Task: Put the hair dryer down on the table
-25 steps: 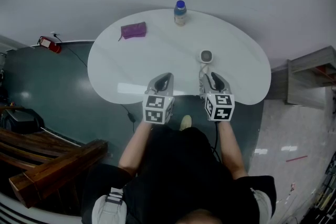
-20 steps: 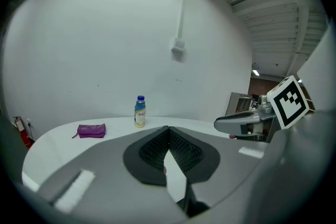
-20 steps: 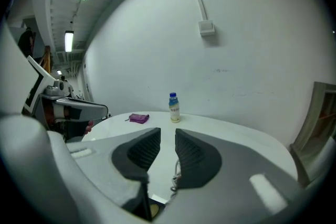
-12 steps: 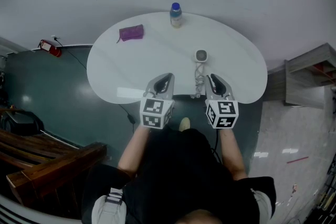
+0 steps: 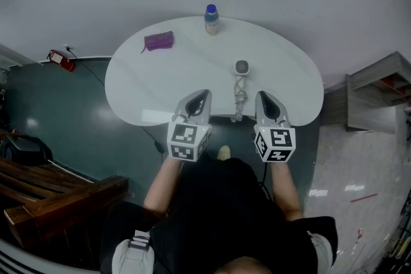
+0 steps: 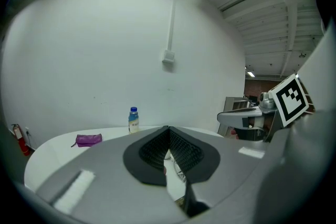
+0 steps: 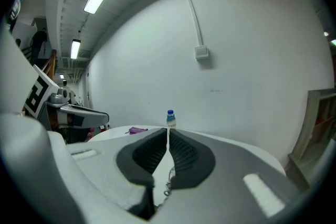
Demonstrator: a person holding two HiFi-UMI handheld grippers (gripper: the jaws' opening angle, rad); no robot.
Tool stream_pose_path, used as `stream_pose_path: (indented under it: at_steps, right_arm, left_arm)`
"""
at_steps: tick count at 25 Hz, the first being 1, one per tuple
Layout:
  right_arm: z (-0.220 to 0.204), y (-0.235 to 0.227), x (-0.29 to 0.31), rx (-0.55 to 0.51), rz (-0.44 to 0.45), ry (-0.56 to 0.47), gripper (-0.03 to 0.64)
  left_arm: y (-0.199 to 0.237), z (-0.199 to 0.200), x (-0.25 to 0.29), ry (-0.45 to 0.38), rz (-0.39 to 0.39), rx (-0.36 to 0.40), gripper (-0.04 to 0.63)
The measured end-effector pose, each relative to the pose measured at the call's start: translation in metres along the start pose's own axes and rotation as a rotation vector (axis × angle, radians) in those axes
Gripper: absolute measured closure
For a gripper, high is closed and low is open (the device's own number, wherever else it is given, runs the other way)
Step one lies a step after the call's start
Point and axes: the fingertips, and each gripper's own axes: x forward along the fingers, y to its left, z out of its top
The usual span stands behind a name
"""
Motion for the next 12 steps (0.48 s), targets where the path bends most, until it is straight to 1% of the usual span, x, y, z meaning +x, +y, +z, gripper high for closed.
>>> stream_pose_path:
  at_steps: [3, 7, 12]
  right_arm:
    - [0.004, -0.004, -0.005, 0.003, -0.005, -0.028, 0.609]
    - [0.011, -0.004, -0.012, 0.003, 0.003, -0.062, 0.611]
    - [0.011, -0.004, -0.019, 0.000, 0.014, -0.076, 0.612]
  left_arm:
    - [-0.005, 0.002, -0.002, -0.012, 0.003, 0.006, 0.591]
    - [-0.011, 0.005, -0.005, -0.025, 0.006, 0.020, 0.591]
    - [-0.018, 0.006, -0.010, -0.036, 0.011, 0.032, 0.591]
